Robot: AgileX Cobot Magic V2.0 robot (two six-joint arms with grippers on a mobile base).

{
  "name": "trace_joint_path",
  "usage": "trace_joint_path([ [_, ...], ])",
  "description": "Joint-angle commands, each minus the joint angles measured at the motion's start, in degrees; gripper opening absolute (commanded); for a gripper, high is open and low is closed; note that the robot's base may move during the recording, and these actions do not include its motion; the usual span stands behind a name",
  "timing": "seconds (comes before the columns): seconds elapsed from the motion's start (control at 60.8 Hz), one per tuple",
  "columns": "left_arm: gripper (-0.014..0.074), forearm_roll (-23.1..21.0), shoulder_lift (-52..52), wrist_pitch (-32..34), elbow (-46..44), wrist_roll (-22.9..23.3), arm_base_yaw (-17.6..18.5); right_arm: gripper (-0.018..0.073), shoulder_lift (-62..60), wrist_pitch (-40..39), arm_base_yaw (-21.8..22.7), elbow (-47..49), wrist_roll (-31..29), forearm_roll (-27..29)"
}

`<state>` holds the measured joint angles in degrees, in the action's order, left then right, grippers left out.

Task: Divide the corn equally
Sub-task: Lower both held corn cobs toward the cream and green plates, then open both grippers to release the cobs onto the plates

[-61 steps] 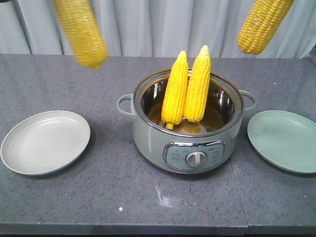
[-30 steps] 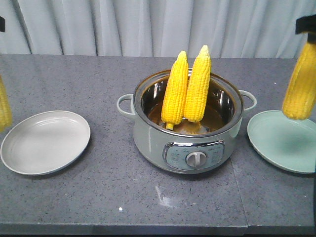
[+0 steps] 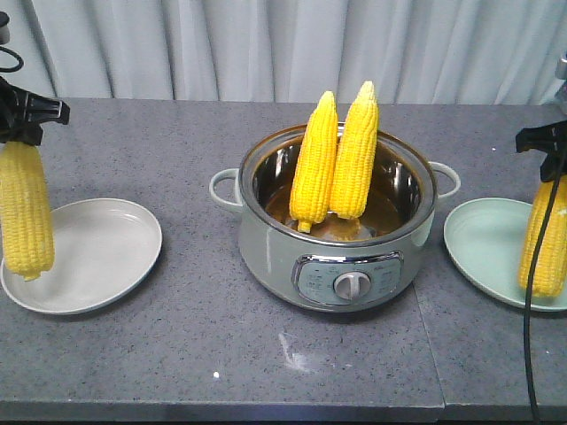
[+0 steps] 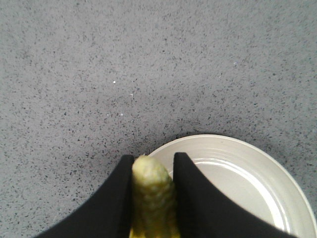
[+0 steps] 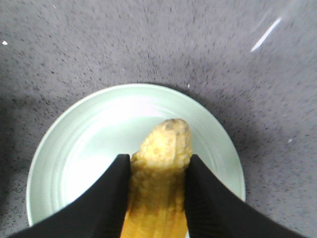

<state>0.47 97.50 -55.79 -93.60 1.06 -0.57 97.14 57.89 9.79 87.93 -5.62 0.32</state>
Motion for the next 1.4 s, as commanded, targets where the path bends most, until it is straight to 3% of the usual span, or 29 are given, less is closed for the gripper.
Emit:
trace_joint_path([
  [0.0,-0.0006,-0.47,-1.57,3.15,-1.47,0.43,0.01,0.0001,-1.11,-1.56,1.66,1.78,-3.82,5.59],
  [0.296,-0.0006,-0.47,-0.27,1.85,-1.47,0.37,0.01,0.0062,2.73,-0.6,1.62,1.78,-6.55,5.82],
  [0.576,0.0001,-0.47,1.06,0.59,-1.47,0.32,0.01,0.0296,3.15,-0.79,1.62,1.78,-6.95,5.68],
  [0.905,0.003,-5.81,2.77,0.84,-1.47,-2.3,0.3,0.053,3.15,-1.88,1.62,1.78,-6.49,5.6],
  [1.085,0.0159,-7.9,4.14,0.24,-1.47,-3.29,0.3,0.054,3.15,-2.23,1.62,1.78,-6.3,5.6],
  [1.381,0.0478,-7.96,4.94,-0.01,-1.47,-3.08,0.3,0.054,1.47,-4.9,1.62,3.02,-6.23,6.01],
])
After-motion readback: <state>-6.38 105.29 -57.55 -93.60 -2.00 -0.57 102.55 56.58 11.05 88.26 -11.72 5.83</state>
